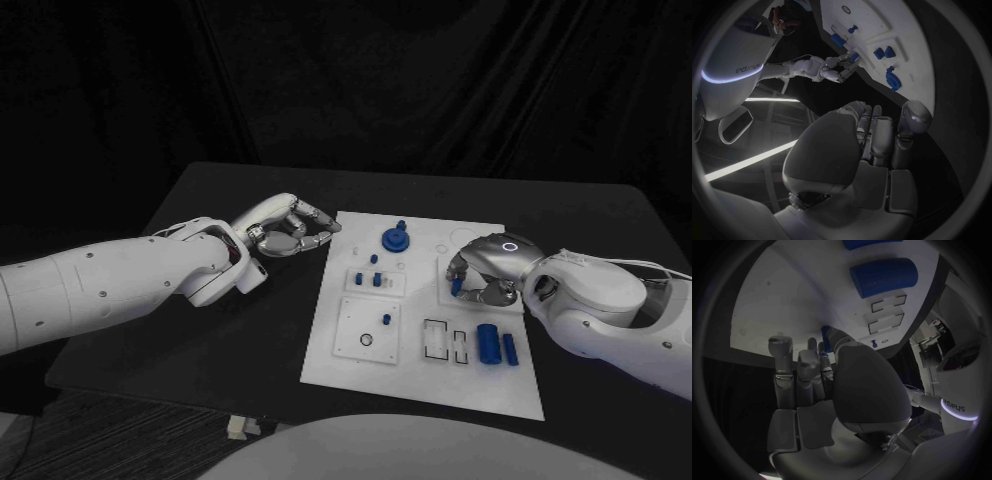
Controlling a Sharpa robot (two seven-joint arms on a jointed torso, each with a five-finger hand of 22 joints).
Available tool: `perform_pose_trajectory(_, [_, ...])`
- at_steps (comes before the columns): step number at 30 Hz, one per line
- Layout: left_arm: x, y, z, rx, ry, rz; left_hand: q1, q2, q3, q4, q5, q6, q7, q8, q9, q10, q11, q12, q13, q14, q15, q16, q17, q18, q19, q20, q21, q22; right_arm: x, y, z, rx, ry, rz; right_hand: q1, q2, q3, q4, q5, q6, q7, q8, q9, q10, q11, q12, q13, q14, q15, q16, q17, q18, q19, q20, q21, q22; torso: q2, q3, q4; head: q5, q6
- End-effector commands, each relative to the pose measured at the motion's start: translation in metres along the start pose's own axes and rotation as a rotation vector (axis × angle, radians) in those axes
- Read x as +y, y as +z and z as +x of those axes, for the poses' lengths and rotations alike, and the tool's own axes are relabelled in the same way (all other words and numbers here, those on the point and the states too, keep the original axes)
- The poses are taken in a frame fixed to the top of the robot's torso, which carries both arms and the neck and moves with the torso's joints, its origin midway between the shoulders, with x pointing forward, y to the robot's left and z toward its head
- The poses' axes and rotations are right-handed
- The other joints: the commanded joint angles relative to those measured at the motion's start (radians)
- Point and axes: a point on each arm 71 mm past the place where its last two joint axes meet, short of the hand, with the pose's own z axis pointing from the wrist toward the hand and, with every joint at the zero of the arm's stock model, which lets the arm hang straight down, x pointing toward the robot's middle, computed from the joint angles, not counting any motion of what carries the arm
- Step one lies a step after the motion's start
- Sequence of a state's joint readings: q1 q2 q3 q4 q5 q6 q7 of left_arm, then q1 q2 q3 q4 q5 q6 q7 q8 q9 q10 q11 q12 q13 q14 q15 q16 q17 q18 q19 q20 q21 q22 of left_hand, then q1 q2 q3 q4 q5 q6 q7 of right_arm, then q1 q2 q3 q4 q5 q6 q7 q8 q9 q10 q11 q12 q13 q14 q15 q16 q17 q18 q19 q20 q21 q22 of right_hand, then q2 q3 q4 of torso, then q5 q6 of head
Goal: Assemble the parts on the task board
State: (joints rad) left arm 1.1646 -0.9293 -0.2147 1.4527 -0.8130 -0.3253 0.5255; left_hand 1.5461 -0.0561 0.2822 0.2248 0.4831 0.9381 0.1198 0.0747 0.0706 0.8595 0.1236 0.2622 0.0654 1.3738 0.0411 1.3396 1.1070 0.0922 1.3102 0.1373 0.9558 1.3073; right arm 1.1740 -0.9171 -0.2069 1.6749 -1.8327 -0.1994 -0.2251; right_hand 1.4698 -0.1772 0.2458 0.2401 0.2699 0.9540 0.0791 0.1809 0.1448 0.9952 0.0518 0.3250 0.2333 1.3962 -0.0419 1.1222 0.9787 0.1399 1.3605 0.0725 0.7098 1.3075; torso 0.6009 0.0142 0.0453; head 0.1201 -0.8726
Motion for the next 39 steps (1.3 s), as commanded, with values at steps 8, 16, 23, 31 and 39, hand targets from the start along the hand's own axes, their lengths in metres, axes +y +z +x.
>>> perform_pose_trajectory(8, [-0.001, 0.0, 0.002, 0.009, -0.012, 0.009, 0.003, 0.007, 0.007, 0.001, 0.004, 0.003, 0.008, -0.004, -0.001, 0.004, 0.004, -0.003, -0.001, -0.006, 0.001, -0.004, -0.001, 0.018, -0.006, 0.002, -0.004, 0.116, 0.003, 0.0, 0.002, 0.01, 0.007, -0.016, 0.01, -0.014, 0.016, -0.002, -0.029, -0.039, -0.019, -0.017, -0.001, 0.003, 0.002, -0.019, -0.01, -0.013, 0.002, -0.014, -0.01, -0.011, -0.01, -0.003, -0.008, 0.094, 0.0, -0.0001, -0.0003, 0.0, 0.0])
perform_pose_trajectory(16, [0.0, 0.0, 0.003, 0.013, -0.014, 0.007, 0.003, 0.008, 0.008, 0.001, 0.004, 0.005, 0.013, -0.003, -0.001, 0.005, 0.004, -0.004, -0.001, -0.008, 0.002, -0.004, -0.002, 0.018, -0.007, 0.003, -0.003, 0.116, 0.003, 0.0, 0.001, 0.002, 0.01, -0.02, 0.024, -0.005, 0.036, -0.014, -0.018, 0.02, -0.014, 0.024, 0.025, 0.033, -0.002, -0.014, -0.01, -0.011, -0.001, -0.014, -0.008, -0.011, -0.009, -0.005, -0.003, 0.095, 0.0, 0.0, -0.0003, -0.001, 0.0])
perform_pose_trajectory(23, [0.0, 0.0, 0.003, 0.014, -0.015, 0.006, 0.004, 0.008, 0.009, 0.0, 0.005, 0.007, 0.017, -0.002, 0.0, 0.005, 0.004, -0.004, -0.001, -0.008, 0.002, -0.003, -0.002, 0.018, -0.008, 0.004, -0.003, 0.115, 0.004, 0.0, 0.0, -0.013, 0.014, -0.027, 0.035, 0.006, 0.046, -0.039, 0.003, 0.089, -0.01, 0.091, 0.072, 0.086, -0.015, 0.009, -0.001, -0.005, -0.009, -0.009, -0.001, -0.013, -0.004, -0.012, 0.017, 0.098, 0.0, 0.0, -0.0002, 0.001, 0.0])
perform_pose_trajectory(31, [0.0, 0.0, 0.003, 0.014, -0.015, 0.004, 0.004, 0.009, 0.009, 0.0, 0.005, 0.009, 0.019, -0.001, 0.0, 0.006, 0.003, -0.004, -0.001, -0.008, 0.002, -0.003, -0.002, 0.018, -0.008, 0.004, -0.003, 0.115, 0.005, -0.004, -0.002, -0.037, 0.022, -0.034, 0.038, 0.013, 0.052, -0.054, 0.009, 0.118, -0.001, 0.125, 0.101, 0.122, -0.024, 0.024, 0.008, 0.001, -0.016, -0.007, 0.003, -0.015, 0.002, -0.018, 0.036, 0.101, 0.0, -0.0001, -0.0001, 0.005, 0.0])
perform_pose_trajectory(39, [0.0, 0.0, 0.003, 0.016, -0.016, 0.004, 0.004, 0.009, 0.01, 0.0, 0.005, 0.01, 0.02, -0.001, 0.0, 0.006, 0.003, -0.004, -0.001, -0.01, 0.002, -0.004, -0.005, 0.019, -0.01, 0.004, -0.005, 0.115, 0.004, -0.013, -0.008, -0.065, 0.03, -0.029, 0.04, 0.014, 0.055, -0.057, 0.008, 0.123, 0.0, 0.131, 0.107, 0.131, -0.025, 0.026, 0.009, 0.001, -0.016, -0.009, 0.001, -0.015, 0.001, -0.019, 0.034, 0.1, 0.0, 0.0, 0.0, 0.013, 0.0])
